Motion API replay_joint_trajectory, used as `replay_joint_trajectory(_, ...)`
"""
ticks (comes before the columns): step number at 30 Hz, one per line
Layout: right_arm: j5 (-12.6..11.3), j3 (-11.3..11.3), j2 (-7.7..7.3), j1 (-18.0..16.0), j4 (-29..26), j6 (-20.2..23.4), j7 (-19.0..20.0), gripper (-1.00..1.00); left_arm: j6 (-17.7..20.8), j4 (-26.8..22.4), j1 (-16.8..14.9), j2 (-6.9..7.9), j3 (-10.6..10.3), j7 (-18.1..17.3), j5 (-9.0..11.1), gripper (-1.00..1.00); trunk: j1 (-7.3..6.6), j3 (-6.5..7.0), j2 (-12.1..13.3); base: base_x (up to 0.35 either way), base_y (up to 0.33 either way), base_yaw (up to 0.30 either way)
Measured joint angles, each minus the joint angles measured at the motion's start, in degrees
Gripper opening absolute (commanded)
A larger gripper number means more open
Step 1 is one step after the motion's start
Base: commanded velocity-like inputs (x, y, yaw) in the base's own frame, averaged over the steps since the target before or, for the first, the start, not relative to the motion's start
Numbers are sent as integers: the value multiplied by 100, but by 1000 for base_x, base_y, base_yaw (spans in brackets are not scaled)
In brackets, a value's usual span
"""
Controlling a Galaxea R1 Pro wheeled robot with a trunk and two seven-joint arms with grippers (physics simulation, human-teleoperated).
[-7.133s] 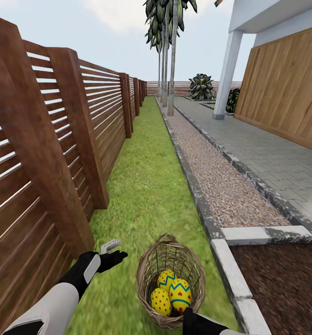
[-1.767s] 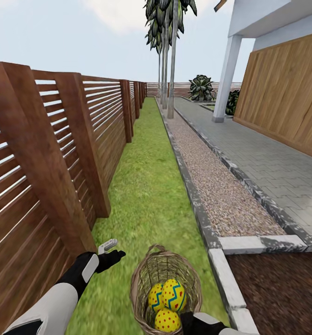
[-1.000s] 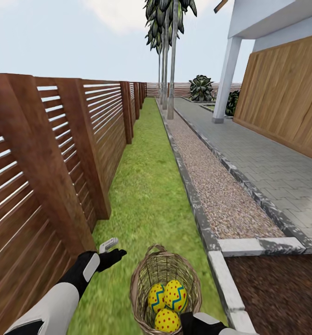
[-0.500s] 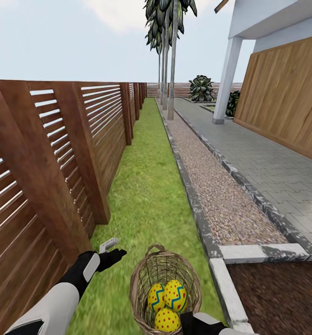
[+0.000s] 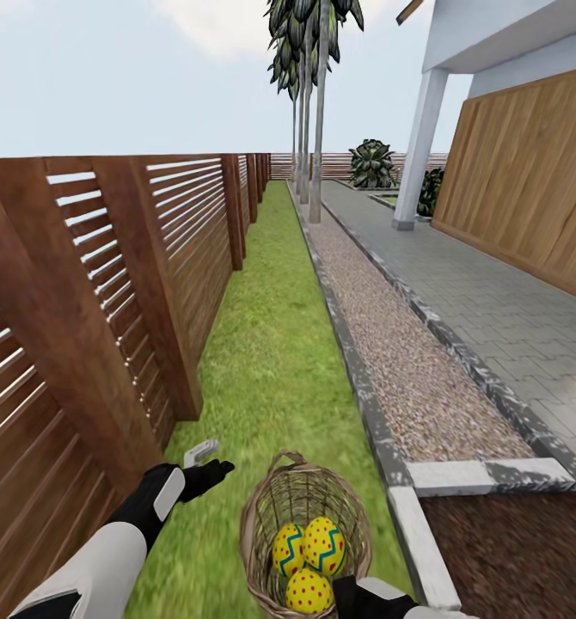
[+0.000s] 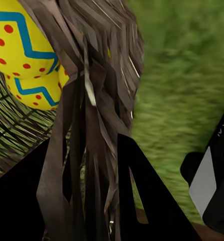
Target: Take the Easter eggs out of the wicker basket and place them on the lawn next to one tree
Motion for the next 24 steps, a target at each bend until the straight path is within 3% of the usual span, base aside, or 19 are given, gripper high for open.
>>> replay_joint_trajectory(11,1,2,0,0,0,-1,1,-100,-1,0,0,60,12,8,-27,100,-242,198,442,305,0,0)
replay_joint_trajectory(22,134,1,0,0,2,0,15,-100,0,97,49,101,-22,20,-70,100,-481,396,884,20,0,0)
replay_joint_trajectory(24,135,4,0,0,3,0,16,-100,-6,354,63,172,-26,39,-82,100,-524,431,965,0,0,0)
